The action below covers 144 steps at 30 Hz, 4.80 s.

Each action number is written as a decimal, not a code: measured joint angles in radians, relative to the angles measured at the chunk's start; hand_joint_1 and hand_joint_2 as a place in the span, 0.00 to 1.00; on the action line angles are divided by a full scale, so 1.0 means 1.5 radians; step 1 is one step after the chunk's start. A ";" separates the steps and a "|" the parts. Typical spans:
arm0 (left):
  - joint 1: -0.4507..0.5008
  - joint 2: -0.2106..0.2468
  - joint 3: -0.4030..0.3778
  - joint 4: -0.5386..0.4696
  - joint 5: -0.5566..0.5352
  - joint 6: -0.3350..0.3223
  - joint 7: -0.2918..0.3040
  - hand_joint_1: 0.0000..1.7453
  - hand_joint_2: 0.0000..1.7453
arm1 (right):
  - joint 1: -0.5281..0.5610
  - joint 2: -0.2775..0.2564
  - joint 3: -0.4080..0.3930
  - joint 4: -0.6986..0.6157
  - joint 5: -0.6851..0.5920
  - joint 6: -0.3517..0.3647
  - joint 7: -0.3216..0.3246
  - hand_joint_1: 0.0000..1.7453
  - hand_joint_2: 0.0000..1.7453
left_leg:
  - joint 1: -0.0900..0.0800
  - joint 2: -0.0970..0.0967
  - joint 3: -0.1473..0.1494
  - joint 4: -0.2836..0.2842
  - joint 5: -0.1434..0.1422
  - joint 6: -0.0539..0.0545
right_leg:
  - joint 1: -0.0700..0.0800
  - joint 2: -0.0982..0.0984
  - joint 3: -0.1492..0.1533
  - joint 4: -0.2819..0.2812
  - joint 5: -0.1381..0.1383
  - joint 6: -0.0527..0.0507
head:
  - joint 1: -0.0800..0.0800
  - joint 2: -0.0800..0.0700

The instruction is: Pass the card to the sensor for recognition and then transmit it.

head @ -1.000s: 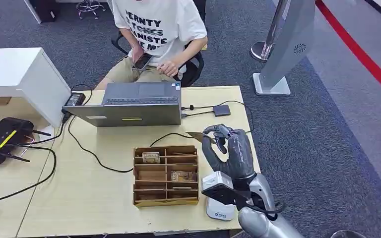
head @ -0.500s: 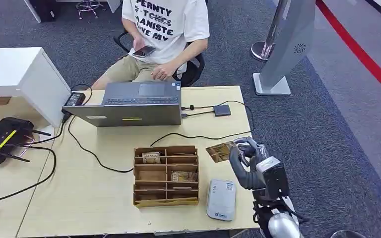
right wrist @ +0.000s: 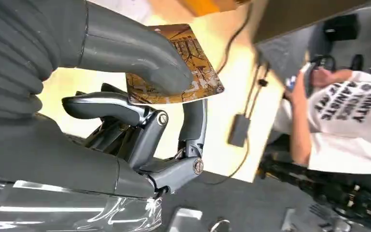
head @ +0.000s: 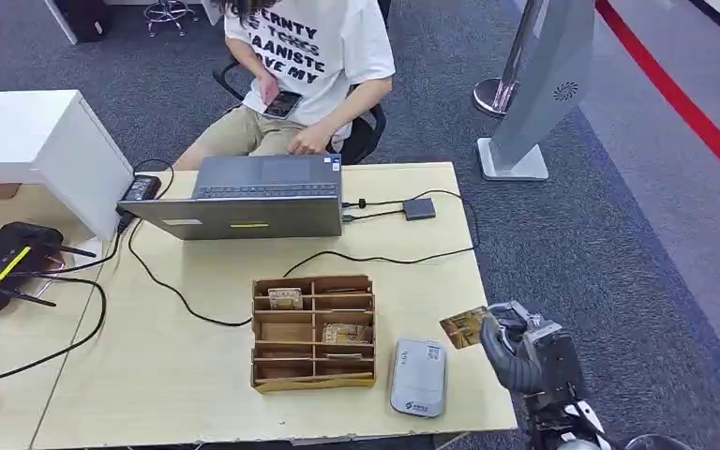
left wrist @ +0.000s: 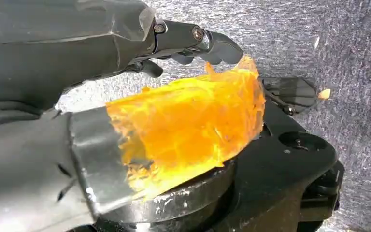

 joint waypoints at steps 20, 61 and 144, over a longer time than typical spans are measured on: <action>-0.001 0.001 0.003 0.005 -0.017 -0.002 0.001 0.00 0.00 | -0.047 -0.016 0.113 0.147 -0.102 0.063 0.029 1.00 1.00 | 0.000 0.000 0.000 0.000 0.000 0.000 | 0.000 0.000 0.000 0.000 0.000 0.000 | 0.000 0.000; -0.001 0.007 0.003 0.011 -0.021 -0.003 0.001 0.00 0.00 | -0.060 -0.026 0.170 0.179 -0.055 -0.017 0.029 1.00 1.00 | 0.000 0.000 0.000 0.000 0.000 0.000 | 0.000 0.000 0.000 0.000 0.000 0.000 | 0.000 0.000; -0.001 0.002 0.010 0.011 -0.037 0.002 0.005 0.00 0.00 | -0.010 0.035 0.162 0.057 0.628 -0.302 0.062 1.00 1.00 | 0.000 0.000 0.000 0.000 0.000 0.000 | 0.000 0.000 0.000 0.000 0.000 0.000 | 0.000 0.000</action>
